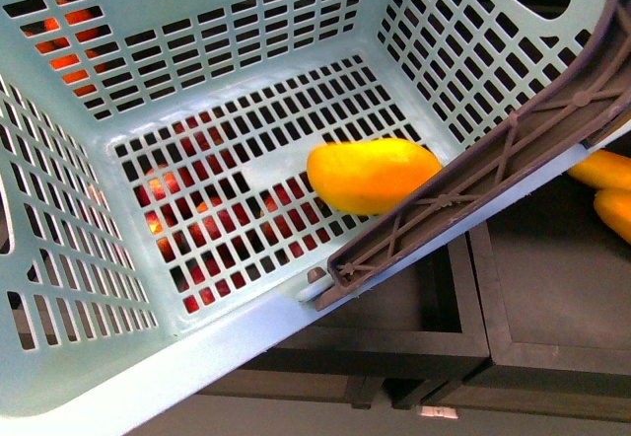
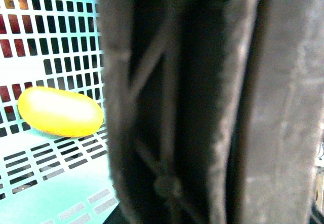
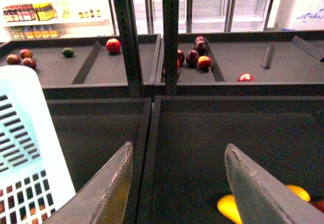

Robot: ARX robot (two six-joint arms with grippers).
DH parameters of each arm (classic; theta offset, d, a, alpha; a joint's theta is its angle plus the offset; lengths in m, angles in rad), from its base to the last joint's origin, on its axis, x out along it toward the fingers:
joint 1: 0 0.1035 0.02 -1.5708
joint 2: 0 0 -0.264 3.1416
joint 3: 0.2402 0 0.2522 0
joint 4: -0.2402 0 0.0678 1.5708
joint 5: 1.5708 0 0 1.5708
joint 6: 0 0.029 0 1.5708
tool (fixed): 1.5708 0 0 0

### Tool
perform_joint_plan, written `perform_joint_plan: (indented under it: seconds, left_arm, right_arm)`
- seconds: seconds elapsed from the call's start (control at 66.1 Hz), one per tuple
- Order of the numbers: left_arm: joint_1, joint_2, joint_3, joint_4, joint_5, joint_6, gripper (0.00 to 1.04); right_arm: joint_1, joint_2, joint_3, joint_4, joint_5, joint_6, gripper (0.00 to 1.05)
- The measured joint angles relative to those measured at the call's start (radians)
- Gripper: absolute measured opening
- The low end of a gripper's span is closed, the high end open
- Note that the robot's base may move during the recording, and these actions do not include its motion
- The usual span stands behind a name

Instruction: Pick mango and avocado into basket

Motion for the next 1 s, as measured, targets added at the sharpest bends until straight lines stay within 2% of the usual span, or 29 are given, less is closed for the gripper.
perform_joint_plan:
  seconds: [0.272,0.318,0.907,0.998]
  left_arm:
    - [0.002,0.000,0.000,0.000,-0.011,0.000,0.13]
    - [0.002,0.000,0.000,0.000,-0.010,0.001,0.13]
    - [0.002,0.000,0.000,0.000,-0.007,0.000,0.13]
    - [0.002,0.000,0.000,0.000,-0.007,0.000,0.13]
  right_arm:
    - [0.002,-0.135,-0.160,0.017,0.000,-0.016,0.06]
    - [0.002,-0.158,-0.182,0.016,0.000,-0.021,0.02]
    - [0.002,-0.484,-0.355,-0.138,0.000,-0.022,0.02]
    - [0.002,-0.507,-0.363,-0.146,0.000,-0.022,0.17]
